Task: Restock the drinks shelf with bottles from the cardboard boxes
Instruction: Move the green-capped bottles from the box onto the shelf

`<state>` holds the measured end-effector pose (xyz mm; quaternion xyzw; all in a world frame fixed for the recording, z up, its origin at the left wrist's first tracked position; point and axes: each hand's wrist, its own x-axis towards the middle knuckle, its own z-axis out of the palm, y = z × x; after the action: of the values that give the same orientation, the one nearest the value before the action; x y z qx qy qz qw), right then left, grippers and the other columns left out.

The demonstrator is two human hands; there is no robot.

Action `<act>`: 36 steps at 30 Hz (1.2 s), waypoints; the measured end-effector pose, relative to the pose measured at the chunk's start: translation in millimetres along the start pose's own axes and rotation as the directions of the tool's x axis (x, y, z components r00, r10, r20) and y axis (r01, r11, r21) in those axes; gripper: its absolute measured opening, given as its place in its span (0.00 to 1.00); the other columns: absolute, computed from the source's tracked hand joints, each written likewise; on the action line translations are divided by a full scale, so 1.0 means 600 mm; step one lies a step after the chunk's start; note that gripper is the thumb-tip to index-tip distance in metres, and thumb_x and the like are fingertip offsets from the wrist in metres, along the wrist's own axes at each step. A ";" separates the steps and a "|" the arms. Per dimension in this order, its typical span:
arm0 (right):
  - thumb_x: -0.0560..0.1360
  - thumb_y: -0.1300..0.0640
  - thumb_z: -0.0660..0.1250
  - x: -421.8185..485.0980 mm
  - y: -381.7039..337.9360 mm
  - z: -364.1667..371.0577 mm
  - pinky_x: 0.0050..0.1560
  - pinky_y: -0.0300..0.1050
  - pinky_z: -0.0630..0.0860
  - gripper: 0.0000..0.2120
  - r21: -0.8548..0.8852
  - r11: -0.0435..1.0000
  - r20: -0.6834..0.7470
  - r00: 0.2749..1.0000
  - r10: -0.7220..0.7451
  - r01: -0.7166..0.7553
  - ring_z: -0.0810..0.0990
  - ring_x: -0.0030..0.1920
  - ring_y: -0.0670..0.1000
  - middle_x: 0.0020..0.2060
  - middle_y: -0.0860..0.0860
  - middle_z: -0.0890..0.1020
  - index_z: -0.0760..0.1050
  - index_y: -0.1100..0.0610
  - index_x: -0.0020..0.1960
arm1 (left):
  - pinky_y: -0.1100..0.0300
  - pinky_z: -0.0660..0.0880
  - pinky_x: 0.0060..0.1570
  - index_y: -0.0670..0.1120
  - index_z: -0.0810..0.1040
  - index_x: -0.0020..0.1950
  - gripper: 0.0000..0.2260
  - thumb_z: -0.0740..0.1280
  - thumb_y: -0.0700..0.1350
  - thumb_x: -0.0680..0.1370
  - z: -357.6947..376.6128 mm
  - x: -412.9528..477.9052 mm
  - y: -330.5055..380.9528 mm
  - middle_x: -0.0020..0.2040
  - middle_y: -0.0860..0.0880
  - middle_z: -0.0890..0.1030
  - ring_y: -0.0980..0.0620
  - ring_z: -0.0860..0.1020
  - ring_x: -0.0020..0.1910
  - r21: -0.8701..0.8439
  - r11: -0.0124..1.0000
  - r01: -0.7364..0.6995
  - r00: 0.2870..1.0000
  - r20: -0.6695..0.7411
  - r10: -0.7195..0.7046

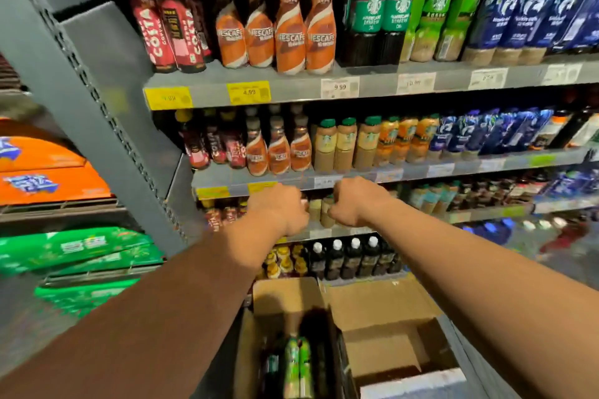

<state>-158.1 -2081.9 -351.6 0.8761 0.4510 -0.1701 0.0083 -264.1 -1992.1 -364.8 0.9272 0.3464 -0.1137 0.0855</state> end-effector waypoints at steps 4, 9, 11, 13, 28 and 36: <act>0.74 0.57 0.61 0.005 0.000 0.072 0.40 0.44 0.69 0.12 0.042 0.999 0.066 0.997 -0.026 0.023 0.72 0.39 0.56 0.35 0.54 0.72 0.66 0.56 0.33 | 0.55 0.71 0.42 0.46 0.75 0.48 0.09 0.62 0.51 0.76 0.080 -0.007 -0.014 0.45 0.47 0.75 0.45 0.75 0.46 -0.044 0.997 0.058 0.998 0.039 -0.056; 0.74 0.55 0.63 0.038 0.005 0.215 0.37 0.43 0.69 0.06 0.040 0.998 0.139 0.989 -0.044 0.038 0.73 0.42 0.58 0.41 0.56 0.72 0.71 0.58 0.43 | 0.60 0.69 0.43 0.45 0.76 0.53 0.10 0.62 0.49 0.76 0.215 -0.004 -0.032 0.52 0.47 0.77 0.45 0.77 0.50 -0.068 0.992 0.109 0.992 0.067 -0.105; 0.74 0.54 0.63 0.048 0.006 0.279 0.38 0.43 0.68 0.08 0.052 0.997 0.169 0.984 -0.059 0.051 0.76 0.46 0.59 0.43 0.56 0.73 0.74 0.58 0.47 | 0.57 0.71 0.46 0.47 0.74 0.52 0.10 0.61 0.51 0.77 0.265 -0.002 -0.037 0.54 0.47 0.76 0.44 0.76 0.52 -0.082 0.992 0.097 0.987 0.135 -0.086; 0.74 0.54 0.63 0.057 0.007 0.343 0.40 0.44 0.69 0.09 0.081 0.994 0.201 0.976 -0.086 0.071 0.77 0.47 0.59 0.44 0.56 0.75 0.75 0.58 0.49 | 0.56 0.70 0.44 0.46 0.74 0.51 0.11 0.59 0.52 0.77 0.316 0.003 -0.044 0.52 0.46 0.76 0.44 0.75 0.49 -0.113 0.988 0.103 0.975 0.207 -0.078; 0.73 0.54 0.61 0.135 -0.018 0.759 0.44 0.43 0.72 0.14 0.227 0.950 0.450 0.888 0.094 -0.216 0.79 0.52 0.59 0.53 0.57 0.81 0.77 0.58 0.55 | 0.54 0.72 0.44 0.47 0.77 0.53 0.08 0.62 0.48 0.78 0.723 0.063 -0.143 0.53 0.46 0.78 0.46 0.76 0.51 -0.148 0.982 0.114 0.918 0.395 -0.047; 0.75 0.52 0.64 0.159 0.022 0.988 0.53 0.47 0.73 0.19 0.275 0.845 0.487 0.824 0.290 -0.459 0.76 0.59 0.60 0.59 0.60 0.77 0.72 0.60 0.63 | 0.50 0.71 0.52 0.44 0.72 0.62 0.14 0.63 0.47 0.78 0.983 0.101 -0.127 0.61 0.44 0.73 0.42 0.73 0.61 -0.283 0.936 0.211 0.889 0.454 -0.063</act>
<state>-268.9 -2114.1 -941.1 0.8739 0.2115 -0.4367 -0.0292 -359.4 -2037.8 -953.2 0.8238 0.3975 -0.2662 0.3040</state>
